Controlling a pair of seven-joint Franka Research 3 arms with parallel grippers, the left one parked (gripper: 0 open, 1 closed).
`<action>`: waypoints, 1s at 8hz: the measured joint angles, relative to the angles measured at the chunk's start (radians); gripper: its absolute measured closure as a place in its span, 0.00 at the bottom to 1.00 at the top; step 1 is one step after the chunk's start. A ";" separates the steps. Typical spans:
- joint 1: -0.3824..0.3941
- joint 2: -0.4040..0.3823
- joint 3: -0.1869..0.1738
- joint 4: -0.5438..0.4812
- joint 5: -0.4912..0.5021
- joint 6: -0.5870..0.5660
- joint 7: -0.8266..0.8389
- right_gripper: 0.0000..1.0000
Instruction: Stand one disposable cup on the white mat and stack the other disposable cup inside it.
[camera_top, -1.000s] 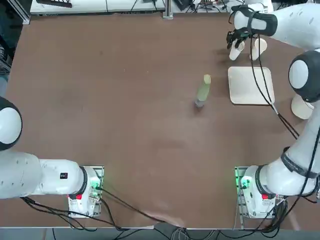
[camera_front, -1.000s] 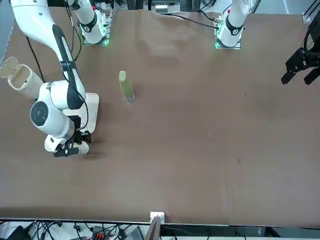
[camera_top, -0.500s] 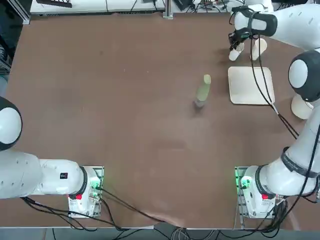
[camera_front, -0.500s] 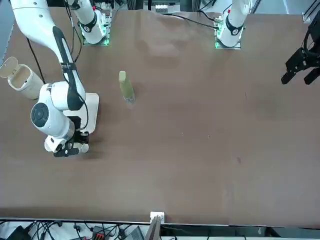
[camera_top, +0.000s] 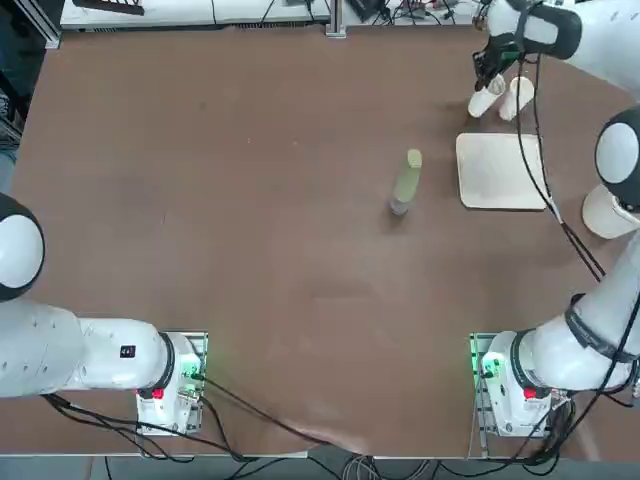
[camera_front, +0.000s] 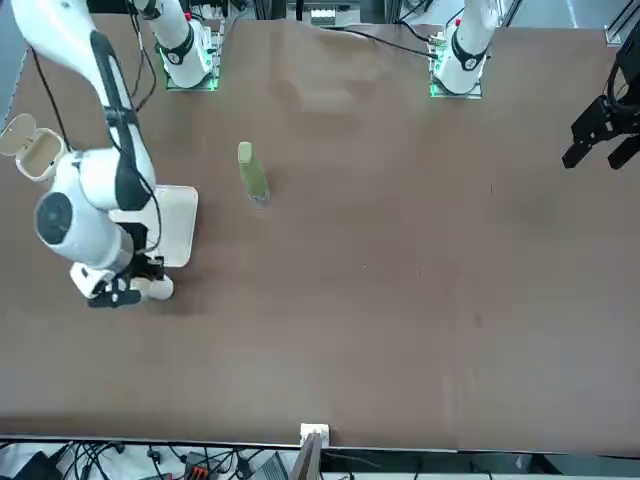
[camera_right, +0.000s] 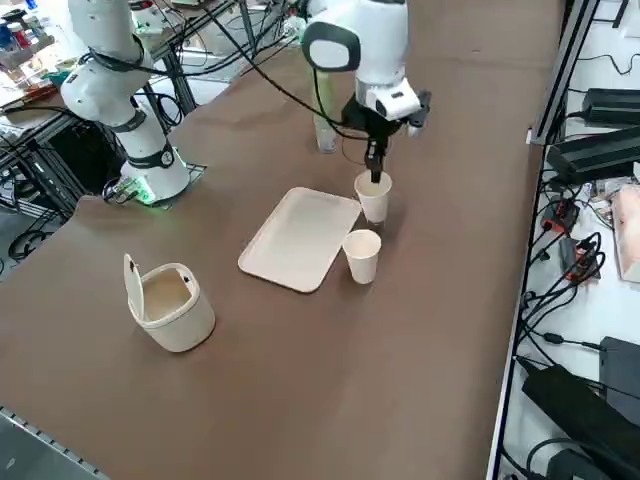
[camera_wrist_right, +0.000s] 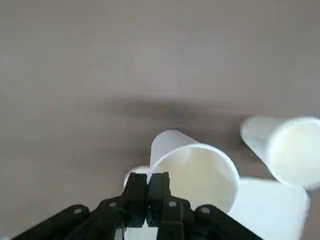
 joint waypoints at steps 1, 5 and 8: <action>-0.022 -0.046 -0.001 -0.004 0.000 -0.075 -0.005 0.98; -0.077 -0.173 -0.006 -0.288 -0.044 0.045 -0.024 0.98; -0.086 -0.186 -0.006 -0.445 -0.051 0.192 -0.032 0.98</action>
